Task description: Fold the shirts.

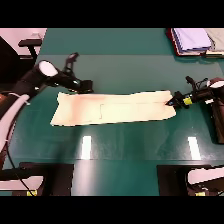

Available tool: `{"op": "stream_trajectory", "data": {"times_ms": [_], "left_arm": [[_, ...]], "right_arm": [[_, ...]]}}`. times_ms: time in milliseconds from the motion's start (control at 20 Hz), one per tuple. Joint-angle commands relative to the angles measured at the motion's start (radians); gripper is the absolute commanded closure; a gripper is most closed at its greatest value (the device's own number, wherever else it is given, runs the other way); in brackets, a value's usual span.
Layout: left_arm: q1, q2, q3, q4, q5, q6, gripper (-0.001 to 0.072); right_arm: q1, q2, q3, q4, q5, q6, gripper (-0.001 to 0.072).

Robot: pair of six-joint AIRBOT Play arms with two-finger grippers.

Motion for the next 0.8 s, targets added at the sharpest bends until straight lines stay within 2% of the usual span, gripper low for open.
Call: {"op": "stream_trajectory", "data": {"times_ms": [0, 150, 400, 750], "left_arm": [[-0.124, -0.082, 0.023, -0.006, 0.078, -0.02, 0.0687], [-0.185, -0.179, 0.087, -0.007, 0.079, -0.034, 0.0687], [-0.231, -0.289, 0.182, -0.024, 0.072, -0.038, 0.0687], [-0.253, -0.345, 0.224, -0.073, 0.106, -0.038, 0.0687]], "right_arm": [[0.048, 0.008, 0.063, 0.05, 0.025, -0.022, 0.0696], [0.059, 0.076, 0.185, 0.099, 0.093, 0.006, 0.0696], [0.156, 0.223, 0.369, 0.103, 0.108, 0.078, 0.0696], [0.353, 0.253, 0.558, 0.104, 0.103, 0.132, 0.0696]]}}
